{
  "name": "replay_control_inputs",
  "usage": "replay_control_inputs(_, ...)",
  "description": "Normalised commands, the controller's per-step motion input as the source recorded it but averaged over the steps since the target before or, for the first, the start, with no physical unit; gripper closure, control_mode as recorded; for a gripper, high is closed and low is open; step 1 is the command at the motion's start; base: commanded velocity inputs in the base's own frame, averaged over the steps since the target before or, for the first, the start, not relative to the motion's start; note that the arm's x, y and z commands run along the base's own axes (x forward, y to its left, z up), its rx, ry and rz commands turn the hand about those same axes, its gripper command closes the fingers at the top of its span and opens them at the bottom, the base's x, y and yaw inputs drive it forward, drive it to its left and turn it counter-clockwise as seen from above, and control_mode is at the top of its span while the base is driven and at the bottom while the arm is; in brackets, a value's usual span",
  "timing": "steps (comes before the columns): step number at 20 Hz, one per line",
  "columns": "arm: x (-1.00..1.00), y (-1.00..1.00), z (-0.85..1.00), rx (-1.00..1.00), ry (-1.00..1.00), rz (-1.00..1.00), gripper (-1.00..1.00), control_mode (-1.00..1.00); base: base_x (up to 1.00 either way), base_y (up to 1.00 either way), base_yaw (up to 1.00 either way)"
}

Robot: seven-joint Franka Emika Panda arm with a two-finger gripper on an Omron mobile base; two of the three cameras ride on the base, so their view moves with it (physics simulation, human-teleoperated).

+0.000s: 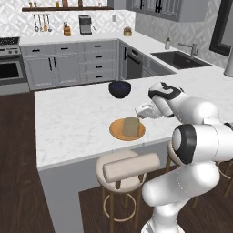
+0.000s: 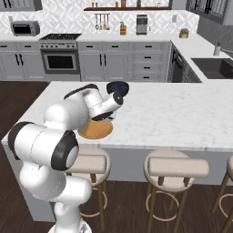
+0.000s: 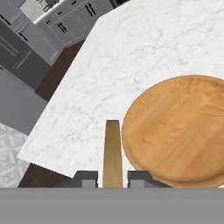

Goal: Start the toaster. Once the lever pops up, take the bread to the plate on the dining counter.

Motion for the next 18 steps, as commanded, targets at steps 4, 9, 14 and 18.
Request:
replay_control_inputs(4,0.41,0.00,-0.07,0.00,0.04,0.00,1.00,-1.00,0.00,0.00,0.00)
replay_control_inputs(9,0.55,0.00,0.00,0.00,0.12,0.01,1.00,-1.00,0.00,0.00,0.00)
replay_control_inputs(14,0.48,0.00,-0.04,0.00,0.11,0.01,1.00,-1.00,0.00,0.00,0.00)
replay_control_inputs(18,0.39,0.00,-0.21,0.00,0.11,0.00,1.00,-1.00,0.00,0.00,0.00)
